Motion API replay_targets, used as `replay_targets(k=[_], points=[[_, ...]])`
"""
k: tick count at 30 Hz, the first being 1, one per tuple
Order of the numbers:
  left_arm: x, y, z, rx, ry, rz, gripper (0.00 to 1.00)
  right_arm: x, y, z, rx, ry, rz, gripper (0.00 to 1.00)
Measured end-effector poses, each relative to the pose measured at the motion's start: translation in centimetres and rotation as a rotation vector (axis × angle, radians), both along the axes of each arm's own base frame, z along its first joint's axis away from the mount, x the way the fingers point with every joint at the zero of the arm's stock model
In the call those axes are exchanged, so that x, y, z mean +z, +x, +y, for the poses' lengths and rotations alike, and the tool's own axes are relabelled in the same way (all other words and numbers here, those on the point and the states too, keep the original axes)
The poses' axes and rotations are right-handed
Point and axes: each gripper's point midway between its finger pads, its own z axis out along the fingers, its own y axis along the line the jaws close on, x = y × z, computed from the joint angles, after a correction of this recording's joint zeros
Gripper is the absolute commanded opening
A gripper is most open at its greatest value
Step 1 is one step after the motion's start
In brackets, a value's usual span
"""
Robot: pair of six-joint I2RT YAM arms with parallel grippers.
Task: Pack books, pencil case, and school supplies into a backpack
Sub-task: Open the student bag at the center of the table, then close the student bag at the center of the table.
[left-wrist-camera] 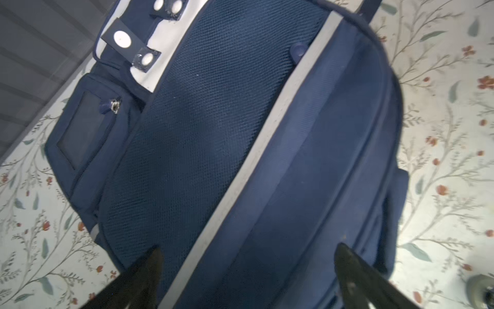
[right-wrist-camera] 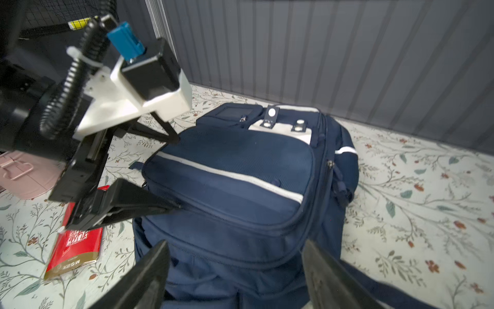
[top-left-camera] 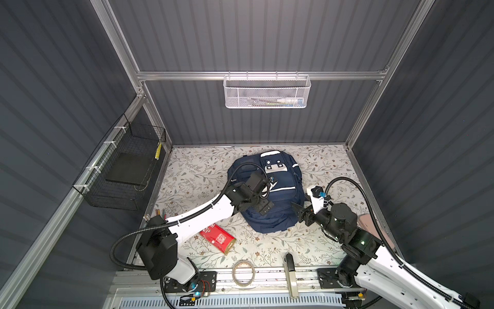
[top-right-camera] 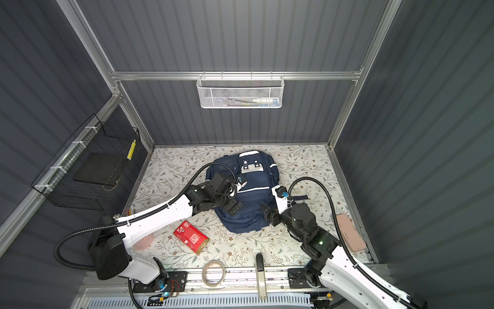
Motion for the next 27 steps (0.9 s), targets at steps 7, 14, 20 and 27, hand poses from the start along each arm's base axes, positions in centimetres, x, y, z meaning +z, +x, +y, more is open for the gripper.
replay_targets(k=[7,14,20,27], points=[[-0.9,1.7,-0.5,0.055,0.047,-0.002,0.0,-3.3,-1.3,2.3,0.093,-0.005,0.134,0.83],[0.7,1.8,-2.1,0.098,-0.073,0.059,0.0,-8.9,-6.0,9.5,0.321,-0.198,0.244,0.82],[1.4,2.7,-5.2,0.194,-0.229,0.185,0.14,-11.1,-7.6,15.1,0.406,-0.308,0.237,0.83],[1.8,2.8,-5.8,0.262,-0.307,0.235,0.99,-10.8,-7.6,19.6,0.455,-0.342,0.219,0.85]])
